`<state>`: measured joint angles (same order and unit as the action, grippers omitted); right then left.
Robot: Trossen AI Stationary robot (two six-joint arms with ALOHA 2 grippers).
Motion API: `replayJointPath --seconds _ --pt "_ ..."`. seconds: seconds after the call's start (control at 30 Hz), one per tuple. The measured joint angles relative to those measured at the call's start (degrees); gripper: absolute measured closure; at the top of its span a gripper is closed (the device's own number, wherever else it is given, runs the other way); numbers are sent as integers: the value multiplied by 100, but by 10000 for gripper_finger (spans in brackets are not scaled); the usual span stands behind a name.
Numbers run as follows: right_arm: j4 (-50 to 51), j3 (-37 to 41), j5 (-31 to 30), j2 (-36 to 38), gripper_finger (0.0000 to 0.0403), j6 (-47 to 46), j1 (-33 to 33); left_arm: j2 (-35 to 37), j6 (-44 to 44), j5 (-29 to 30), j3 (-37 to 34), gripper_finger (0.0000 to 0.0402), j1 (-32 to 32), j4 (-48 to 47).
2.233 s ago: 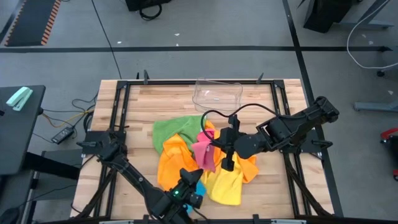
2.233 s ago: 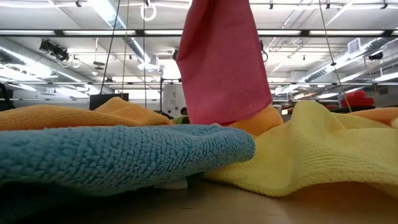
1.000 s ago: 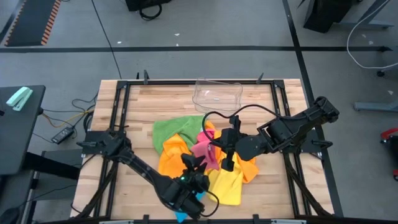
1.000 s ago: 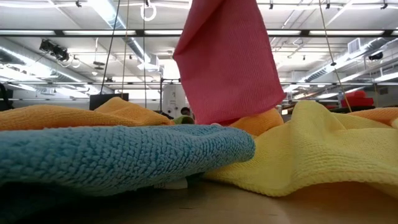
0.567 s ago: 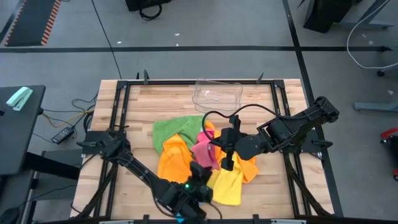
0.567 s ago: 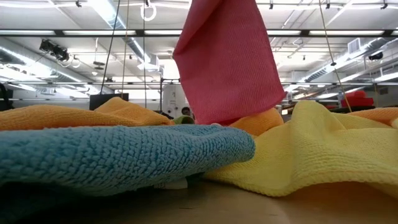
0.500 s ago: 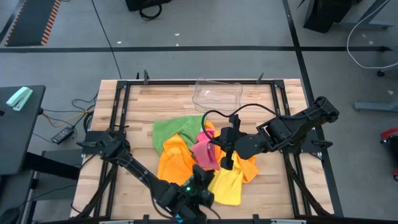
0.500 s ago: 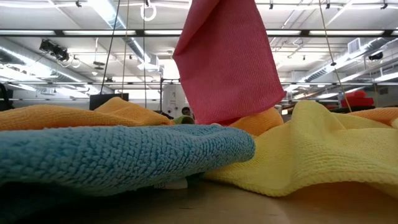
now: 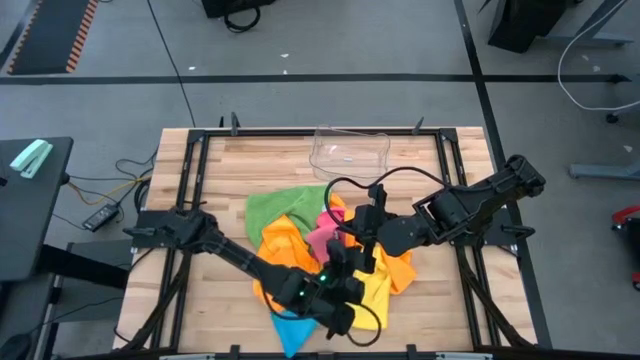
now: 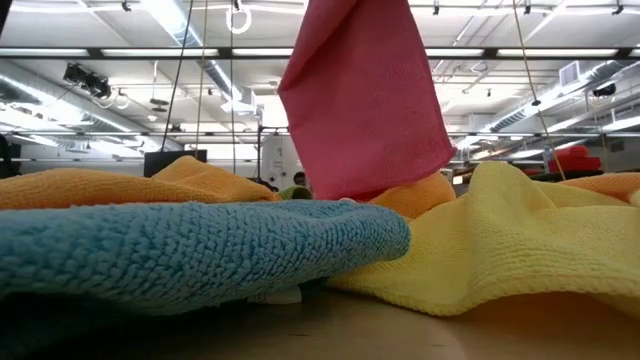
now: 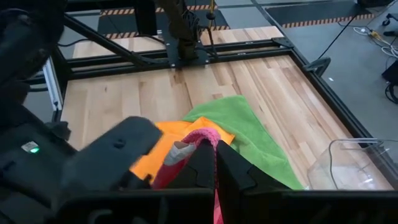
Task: Fold microfiber towels
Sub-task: Fold the pink microfiber cloth
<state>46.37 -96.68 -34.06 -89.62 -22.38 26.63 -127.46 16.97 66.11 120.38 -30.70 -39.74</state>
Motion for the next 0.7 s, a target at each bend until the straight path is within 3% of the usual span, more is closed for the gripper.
replayJointPath --seconds 0.43,0.7 --pt "0 0 0 0 399 3 13 2 -1669 692 0 298 -544 -1709" --pt "2 0 1 0 399 -4 17 20 -2900 719 0 322 -590 -2999"
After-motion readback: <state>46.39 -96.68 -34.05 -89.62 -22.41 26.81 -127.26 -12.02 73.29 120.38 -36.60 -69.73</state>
